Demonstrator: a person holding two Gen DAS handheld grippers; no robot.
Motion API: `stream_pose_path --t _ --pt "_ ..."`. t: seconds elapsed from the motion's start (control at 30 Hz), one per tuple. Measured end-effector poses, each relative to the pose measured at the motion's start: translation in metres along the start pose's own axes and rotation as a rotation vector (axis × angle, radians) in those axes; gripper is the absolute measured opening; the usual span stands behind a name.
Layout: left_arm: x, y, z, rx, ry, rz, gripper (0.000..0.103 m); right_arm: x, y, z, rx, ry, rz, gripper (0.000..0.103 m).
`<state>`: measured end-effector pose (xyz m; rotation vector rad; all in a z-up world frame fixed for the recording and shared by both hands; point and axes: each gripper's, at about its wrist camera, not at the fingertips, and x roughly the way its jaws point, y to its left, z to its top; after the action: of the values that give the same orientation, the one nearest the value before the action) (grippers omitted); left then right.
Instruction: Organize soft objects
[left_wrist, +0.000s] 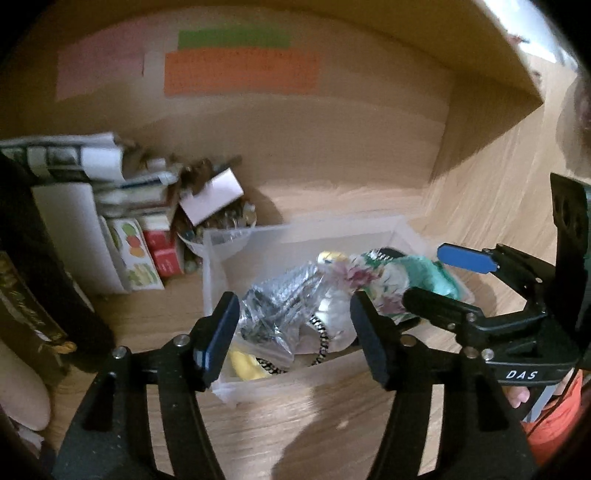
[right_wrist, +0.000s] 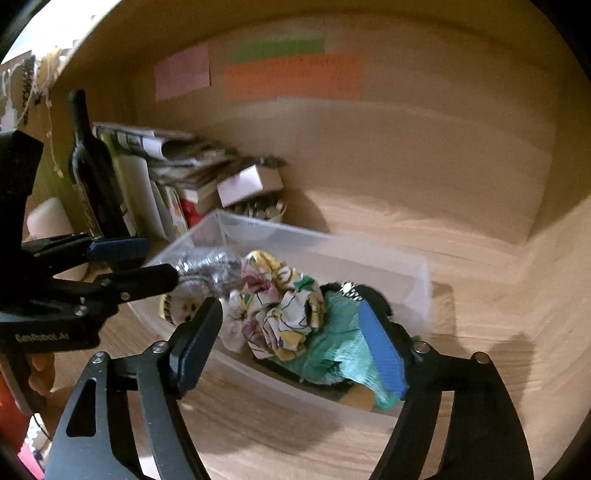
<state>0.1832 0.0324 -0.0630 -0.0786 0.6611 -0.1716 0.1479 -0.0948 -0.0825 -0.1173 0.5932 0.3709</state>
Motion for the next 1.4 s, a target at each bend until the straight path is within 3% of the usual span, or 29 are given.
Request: stream_pose_path --t 0.13,0.3,0.5,0.57,0.73,1.4 --pt "-0.029 -0.002 0.004 -0.005 -0.066 0.005 0.070 -0.027 0.001 0.003 0.001 -0.061 -0.019 0.080" --pt "-0.063 -0.009 0.005 -0.006 -0.134 0.003 0.070 -0.071 0.005 0.005 0.001 -0.153 -0.036 0.082" --pt "-0.103 -0.020 -0.002 -0.002 -0.231 0.031 0.094 -0.113 0.010 0.005 0.008 -0.252 -0.034 0.103" --pt "-0.114 -0.024 -0.005 0.000 -0.257 0.042 0.100 -0.122 0.014 0.004 0.006 -0.277 -0.039 0.103" --pt "-0.138 -0.037 -0.015 0.031 -0.319 0.069 0.102 -0.141 0.020 0.000 0.011 -0.315 -0.037 0.103" --pt "-0.160 -0.047 -0.025 0.025 -0.365 0.044 0.103 -0.159 0.033 -0.012 0.024 -0.346 -0.041 0.103"
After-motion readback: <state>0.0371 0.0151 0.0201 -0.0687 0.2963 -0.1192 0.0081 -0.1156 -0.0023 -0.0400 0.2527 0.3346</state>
